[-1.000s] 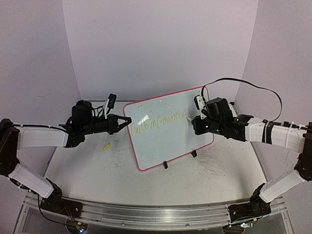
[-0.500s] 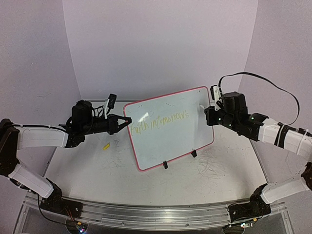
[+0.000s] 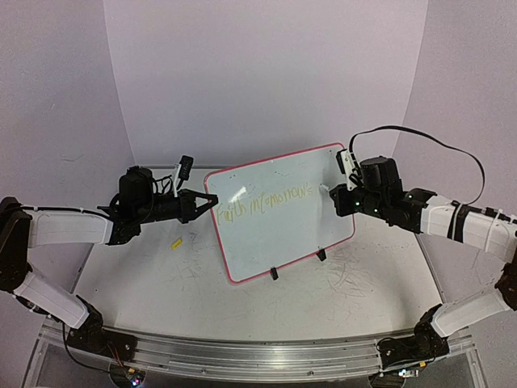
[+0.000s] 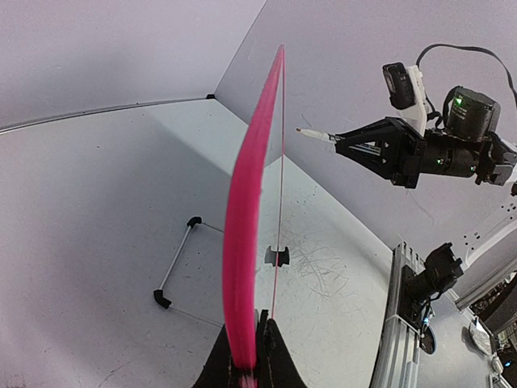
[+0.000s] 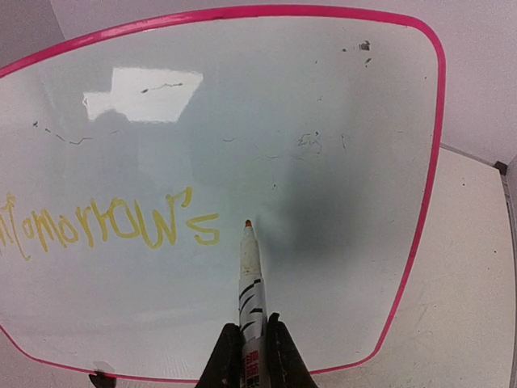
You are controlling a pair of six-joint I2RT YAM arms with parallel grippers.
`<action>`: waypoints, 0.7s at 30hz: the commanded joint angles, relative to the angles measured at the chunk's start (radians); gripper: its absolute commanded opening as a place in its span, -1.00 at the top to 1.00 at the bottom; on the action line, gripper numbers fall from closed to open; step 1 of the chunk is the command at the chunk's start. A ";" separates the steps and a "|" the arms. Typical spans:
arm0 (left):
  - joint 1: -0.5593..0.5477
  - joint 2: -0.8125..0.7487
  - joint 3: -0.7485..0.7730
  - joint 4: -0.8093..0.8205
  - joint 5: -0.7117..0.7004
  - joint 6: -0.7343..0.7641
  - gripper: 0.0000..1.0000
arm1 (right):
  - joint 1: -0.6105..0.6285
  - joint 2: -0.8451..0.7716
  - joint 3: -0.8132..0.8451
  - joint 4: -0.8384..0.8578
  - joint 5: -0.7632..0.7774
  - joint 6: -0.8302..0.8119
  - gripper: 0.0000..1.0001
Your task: Write a sentence on the whiteboard
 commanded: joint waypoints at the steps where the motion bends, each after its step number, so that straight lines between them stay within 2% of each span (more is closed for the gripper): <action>1: -0.009 -0.002 0.016 -0.075 -0.038 0.082 1.00 | 0.005 0.003 0.029 0.017 -0.009 -0.004 1.00; 21: -0.015 0.002 0.013 -0.077 -0.045 0.088 1.00 | 0.009 0.015 0.020 0.038 0.060 0.012 1.00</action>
